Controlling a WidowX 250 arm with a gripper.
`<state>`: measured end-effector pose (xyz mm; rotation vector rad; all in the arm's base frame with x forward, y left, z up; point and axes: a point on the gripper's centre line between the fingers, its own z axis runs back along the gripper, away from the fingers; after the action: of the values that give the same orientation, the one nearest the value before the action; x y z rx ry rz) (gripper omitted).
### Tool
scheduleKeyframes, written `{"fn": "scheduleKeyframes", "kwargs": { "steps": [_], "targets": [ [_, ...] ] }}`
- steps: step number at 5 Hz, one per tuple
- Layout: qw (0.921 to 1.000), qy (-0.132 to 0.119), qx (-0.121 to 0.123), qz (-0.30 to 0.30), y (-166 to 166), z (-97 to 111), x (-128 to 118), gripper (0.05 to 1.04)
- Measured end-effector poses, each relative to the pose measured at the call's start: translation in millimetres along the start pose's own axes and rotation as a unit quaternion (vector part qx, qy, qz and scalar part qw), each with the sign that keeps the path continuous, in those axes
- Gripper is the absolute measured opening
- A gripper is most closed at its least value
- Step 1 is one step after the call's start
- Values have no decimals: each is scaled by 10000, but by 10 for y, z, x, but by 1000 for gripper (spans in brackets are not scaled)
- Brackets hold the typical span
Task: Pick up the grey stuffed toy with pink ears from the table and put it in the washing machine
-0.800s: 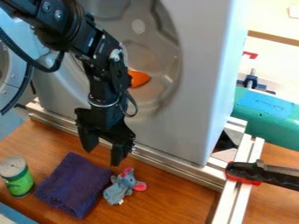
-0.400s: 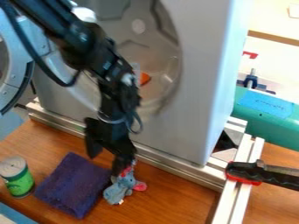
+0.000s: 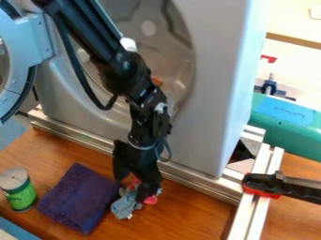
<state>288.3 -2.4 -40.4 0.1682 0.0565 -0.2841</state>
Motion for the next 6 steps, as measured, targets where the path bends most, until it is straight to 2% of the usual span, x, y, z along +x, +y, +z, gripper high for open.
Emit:
{"fn": "scheduleKeyframes", "kwargs": {
  "steps": [1,2,3,4,5,6],
  "targets": [
    [9999,102,-4,-104,-131,-97,48,996],
    [9994,299,-86,-122,-181,-216,28,943],
    [9978,660,53,-107,-131,-201,-86,671],
    [9992,229,-329,28,-66,23,-218,444],
    [9944,-619,-571,640,130,479,-452,353],
    [9914,-813,-535,877,191,859,-513,343]
  ]
}}
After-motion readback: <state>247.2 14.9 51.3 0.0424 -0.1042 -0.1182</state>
